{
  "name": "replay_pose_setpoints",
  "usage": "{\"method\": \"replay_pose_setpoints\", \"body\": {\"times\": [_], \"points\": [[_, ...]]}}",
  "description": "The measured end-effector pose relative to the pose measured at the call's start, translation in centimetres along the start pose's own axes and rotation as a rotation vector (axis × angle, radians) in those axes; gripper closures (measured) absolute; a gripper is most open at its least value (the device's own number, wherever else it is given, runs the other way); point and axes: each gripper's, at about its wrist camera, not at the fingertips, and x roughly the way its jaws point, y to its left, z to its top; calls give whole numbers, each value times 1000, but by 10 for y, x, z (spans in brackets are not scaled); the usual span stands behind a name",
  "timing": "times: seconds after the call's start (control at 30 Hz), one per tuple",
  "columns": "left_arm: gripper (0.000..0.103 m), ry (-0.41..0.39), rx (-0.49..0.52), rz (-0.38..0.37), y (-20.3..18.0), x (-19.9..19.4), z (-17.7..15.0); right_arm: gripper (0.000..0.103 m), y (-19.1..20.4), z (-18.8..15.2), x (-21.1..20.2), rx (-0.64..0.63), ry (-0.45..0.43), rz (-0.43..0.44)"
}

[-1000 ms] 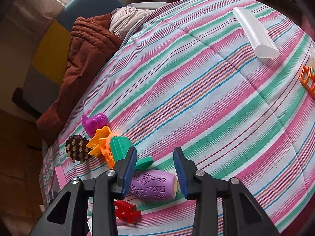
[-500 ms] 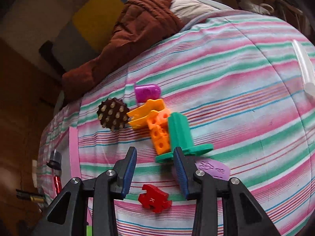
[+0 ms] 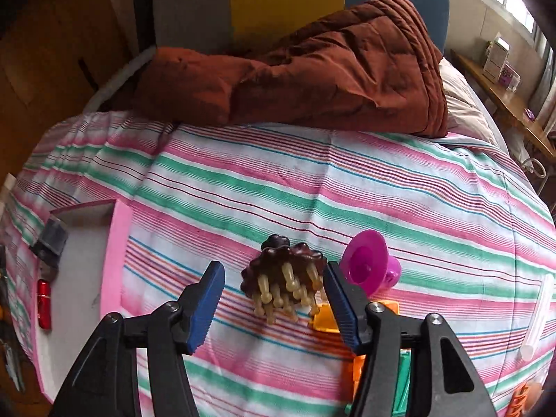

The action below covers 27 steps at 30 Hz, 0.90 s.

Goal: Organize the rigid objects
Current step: 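Carry the white-green toy into the tray and release it while the right grasps the brown spiky ball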

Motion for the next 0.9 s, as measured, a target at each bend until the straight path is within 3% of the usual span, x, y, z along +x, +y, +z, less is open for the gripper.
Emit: {"method": "replay_pose_setpoints", "body": {"times": [0.13, 0.27, 0.33, 0.6, 0.77, 0.9], "points": [[40, -2, -44, -8, 11, -4, 0, 44, -1, 4, 34, -16, 66, -75], [40, -7, -74, -16, 16, -6, -1, 44, -5, -7, 29, 5, 36, -15], [40, -17, -77, -15, 17, -10, -1, 45, 0, -19, 24, -31, 30, -26], [40, -49, -90, 7, 20, -27, -5, 44, 17, -82, -4, -72, 52, 54], [40, -56, -137, 42, 31, -39, -10, 44, 29, -120, -25, -82, 21, 67], [40, -60, -187, 86, 43, -48, -18, 44, 23, -122, -24, -32, -8, 101]]}}
